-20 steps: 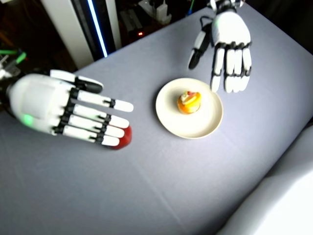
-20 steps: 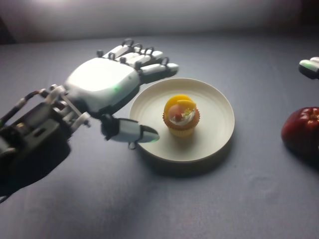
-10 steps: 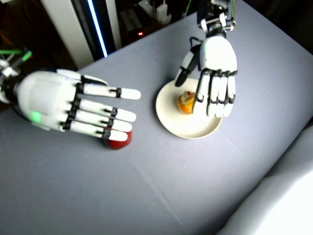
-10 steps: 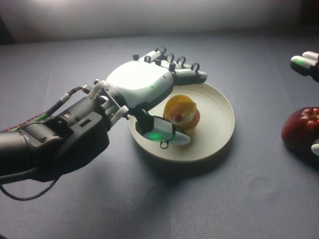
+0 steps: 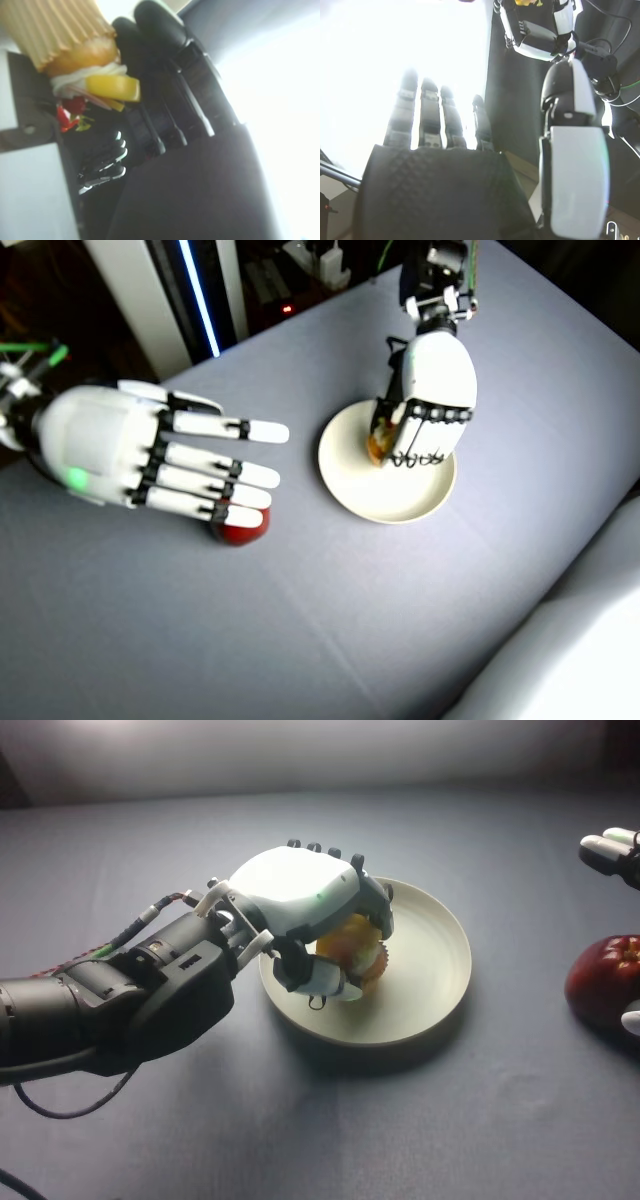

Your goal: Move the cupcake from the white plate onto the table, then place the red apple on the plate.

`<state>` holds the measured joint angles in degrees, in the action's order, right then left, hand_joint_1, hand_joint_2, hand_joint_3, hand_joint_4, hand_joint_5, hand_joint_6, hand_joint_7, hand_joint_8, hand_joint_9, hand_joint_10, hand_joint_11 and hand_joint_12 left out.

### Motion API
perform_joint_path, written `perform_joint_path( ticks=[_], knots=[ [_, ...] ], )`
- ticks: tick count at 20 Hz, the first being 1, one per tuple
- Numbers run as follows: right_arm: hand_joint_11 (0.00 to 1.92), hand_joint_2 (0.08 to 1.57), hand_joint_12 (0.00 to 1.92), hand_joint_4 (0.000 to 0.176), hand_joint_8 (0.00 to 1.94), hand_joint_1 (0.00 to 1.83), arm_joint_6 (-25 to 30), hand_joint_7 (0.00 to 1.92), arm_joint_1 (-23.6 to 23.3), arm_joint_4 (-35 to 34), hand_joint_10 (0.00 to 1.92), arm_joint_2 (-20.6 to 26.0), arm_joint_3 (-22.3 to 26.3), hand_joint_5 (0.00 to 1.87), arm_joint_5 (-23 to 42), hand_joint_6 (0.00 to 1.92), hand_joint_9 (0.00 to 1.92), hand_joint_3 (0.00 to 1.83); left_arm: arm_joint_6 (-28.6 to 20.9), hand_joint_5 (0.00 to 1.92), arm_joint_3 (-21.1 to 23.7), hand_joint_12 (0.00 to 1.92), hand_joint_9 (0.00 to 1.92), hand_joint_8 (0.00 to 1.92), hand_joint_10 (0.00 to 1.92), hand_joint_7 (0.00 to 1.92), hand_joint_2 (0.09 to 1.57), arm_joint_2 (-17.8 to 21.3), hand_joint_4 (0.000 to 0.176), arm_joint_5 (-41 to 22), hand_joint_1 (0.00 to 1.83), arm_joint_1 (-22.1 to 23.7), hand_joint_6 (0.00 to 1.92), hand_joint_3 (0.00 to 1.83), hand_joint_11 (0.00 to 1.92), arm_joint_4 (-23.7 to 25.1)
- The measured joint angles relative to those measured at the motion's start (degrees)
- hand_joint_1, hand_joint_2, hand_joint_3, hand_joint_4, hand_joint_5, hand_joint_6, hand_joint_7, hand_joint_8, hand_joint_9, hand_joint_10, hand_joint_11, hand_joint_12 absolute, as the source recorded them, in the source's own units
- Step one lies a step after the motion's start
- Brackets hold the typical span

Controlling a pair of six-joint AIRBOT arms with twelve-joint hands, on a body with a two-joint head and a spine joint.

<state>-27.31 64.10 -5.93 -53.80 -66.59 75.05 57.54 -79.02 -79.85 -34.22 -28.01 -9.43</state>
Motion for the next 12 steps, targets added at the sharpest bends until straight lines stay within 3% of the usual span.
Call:
perform_joint_path(
  ticks=[1, 2, 4, 6, 8, 9, 10, 12],
  knots=[
    [0.06, 1.05, 0.43, 0.170, 0.01, 0.82, 0.0, 0.03, 0.0, 0.0, 0.01, 0.0, 0.0, 0.00, 0.0, 0.00, 0.11, 0.00, 0.0, 0.98, 0.9, 1.43, 0.94, 0.84, 1.24, 1.02, 1.10, 0.9, 0.000, -0.2, 1.38, 0.3, 0.89, 0.00, 0.73, 0.5],
    [0.06, 1.05, 0.43, 0.174, 0.01, 0.83, 0.0, 0.04, 0.0, -0.2, 0.01, 0.0, 0.0, 0.00, -0.1, 0.00, 0.12, 0.00, 0.0, 0.97, 2.2, 1.50, 0.93, 0.85, 1.26, 1.00, 1.10, 2.4, 0.000, -1.5, 1.38, 0.7, 0.93, 0.00, 0.74, 1.0],
    [0.05, 1.06, 0.48, 0.170, 0.00, 0.84, 0.0, 0.06, 0.0, -0.1, 0.01, 0.0, 0.0, 0.00, 0.0, 0.00, 0.13, 0.00, 0.0, 1.02, 5.1, 1.27, 0.86, 0.94, 1.23, 0.95, 1.11, 6.3, 0.000, -5.3, 1.37, 1.2, 0.95, 0.00, 0.66, 1.9],
    [0.02, 1.06, 0.53, 0.166, 0.00, 0.83, 0.0, 0.06, 0.0, -0.2, 0.00, 0.0, 0.0, 0.00, -0.1, 0.00, 0.13, 0.00, 0.0, 0.96, 7.9, 1.07, 0.87, 0.92, 1.18, 0.97, 1.12, 10.6, 0.000, -9.7, 1.37, 1.2, 1.07, 0.00, 0.75, 2.7],
    [0.03, 1.07, 0.54, 0.176, 0.00, 0.81, 0.0, 0.06, 0.0, -0.3, 0.00, 0.0, 0.1, 0.00, 0.0, 0.00, 0.13, 0.00, 0.0, 0.96, 10.7, 1.11, 0.96, 0.92, 1.12, 0.99, 1.10, 15.5, 0.000, -14.6, 1.38, -1.2, 0.98, 0.00, 0.87, 3.0],
    [0.03, 1.08, 0.54, 0.176, 0.00, 0.81, 0.0, 0.05, 0.0, -0.6, 0.00, 0.0, 0.2, 0.00, -0.1, 0.00, 0.13, 0.01, 0.1, 1.03, 12.2, 1.19, 0.92, 1.08, 1.22, 0.95, 1.10, 17.6, 0.000, -15.6, 1.37, -3.3, 0.76, 0.00, 0.81, 2.5],
    [0.04, 1.08, 0.54, 0.176, 0.00, 0.81, 0.0, 0.06, 0.1, -0.6, 0.00, 0.0, 0.2, 0.00, -0.1, 0.00, 0.14, 0.01, 0.0, 0.98, 12.8, 1.16, 0.83, 1.20, 1.31, 0.86, 1.14, 18.6, 0.000, -16.0, 1.37, -4.4, 0.86, 0.00, 0.69, 2.4],
    [0.03, 1.09, 0.54, 0.176, 0.00, 0.82, 0.0, 0.06, 0.5, -0.8, 0.00, 0.0, 0.3, 0.00, 0.0, 0.00, 0.14, 0.01, 0.1, 0.93, 14.4, 1.07, 0.87, 1.08, 1.24, 0.92, 1.13, 20.7, 0.000, -15.8, 1.37, -7.4, 0.98, 0.00, 0.72, 1.6]
  ],
)
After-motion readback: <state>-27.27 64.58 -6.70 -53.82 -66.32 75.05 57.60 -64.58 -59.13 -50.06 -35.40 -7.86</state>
